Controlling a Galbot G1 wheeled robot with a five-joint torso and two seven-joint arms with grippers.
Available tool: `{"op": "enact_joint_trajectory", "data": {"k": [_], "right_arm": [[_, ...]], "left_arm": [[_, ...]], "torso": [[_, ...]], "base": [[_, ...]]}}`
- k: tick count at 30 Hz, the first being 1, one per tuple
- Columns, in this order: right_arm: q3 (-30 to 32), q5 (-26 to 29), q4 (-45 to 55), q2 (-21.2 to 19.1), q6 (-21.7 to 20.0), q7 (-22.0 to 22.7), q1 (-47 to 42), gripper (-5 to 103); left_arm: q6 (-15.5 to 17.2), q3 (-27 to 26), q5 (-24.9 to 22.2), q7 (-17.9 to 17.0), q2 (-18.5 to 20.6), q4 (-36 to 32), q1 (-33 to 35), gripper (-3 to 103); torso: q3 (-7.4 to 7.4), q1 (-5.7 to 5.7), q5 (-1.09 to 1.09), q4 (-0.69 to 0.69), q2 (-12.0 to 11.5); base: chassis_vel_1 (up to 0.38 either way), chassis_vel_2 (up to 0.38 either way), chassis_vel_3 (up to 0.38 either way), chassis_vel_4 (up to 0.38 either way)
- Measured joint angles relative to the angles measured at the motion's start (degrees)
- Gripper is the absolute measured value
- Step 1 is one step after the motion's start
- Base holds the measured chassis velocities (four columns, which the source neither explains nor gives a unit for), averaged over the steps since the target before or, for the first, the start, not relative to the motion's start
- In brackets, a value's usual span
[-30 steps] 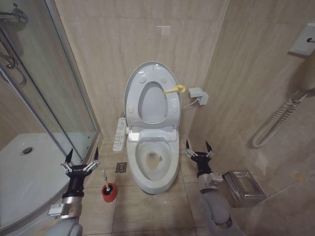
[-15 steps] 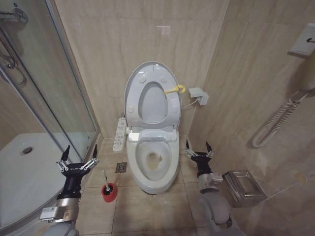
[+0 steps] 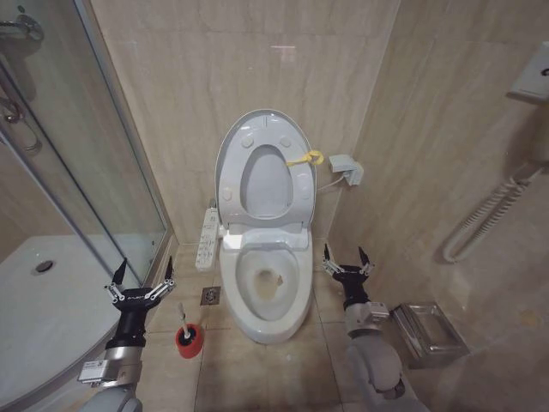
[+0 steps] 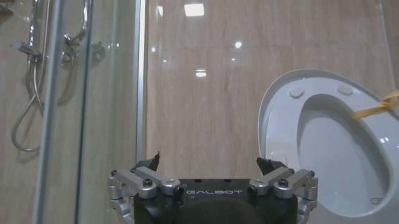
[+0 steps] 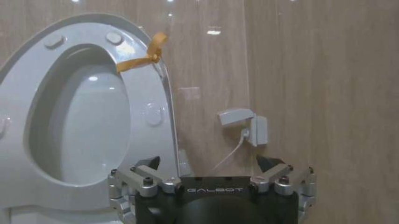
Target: Open the toilet lid, clean the toilet bowl with a toilet brush, close the toilet lid, and flush.
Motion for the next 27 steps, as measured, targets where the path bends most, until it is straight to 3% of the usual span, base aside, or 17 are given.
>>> {"op": "enact_joint_trajectory", "data": {"k": [22, 27], "right_arm": [[0.00, 0.00, 0.00, 0.00, 0.00, 0.00, 0.00, 100], [0.01, 0.00, 0.00, 0.00, 0.00, 0.00, 0.01, 100]], "left_arm": [[-2.01, 5.01, 2.70, 0.08, -0.89, 5.79, -2.82, 100], [-5.36, 5.57, 4.61, -1.14, -2.16, 11.26, -2.56, 100]], "torso": [[0.00, 0.00, 0.00, 0.00, 0.00], [0.02, 0.06, 0.01, -0.02, -0.01]], "base": [[-0.034, 0.036, 0.033, -0.035], [-0.094, 0.063, 0.088, -0.071]]}}
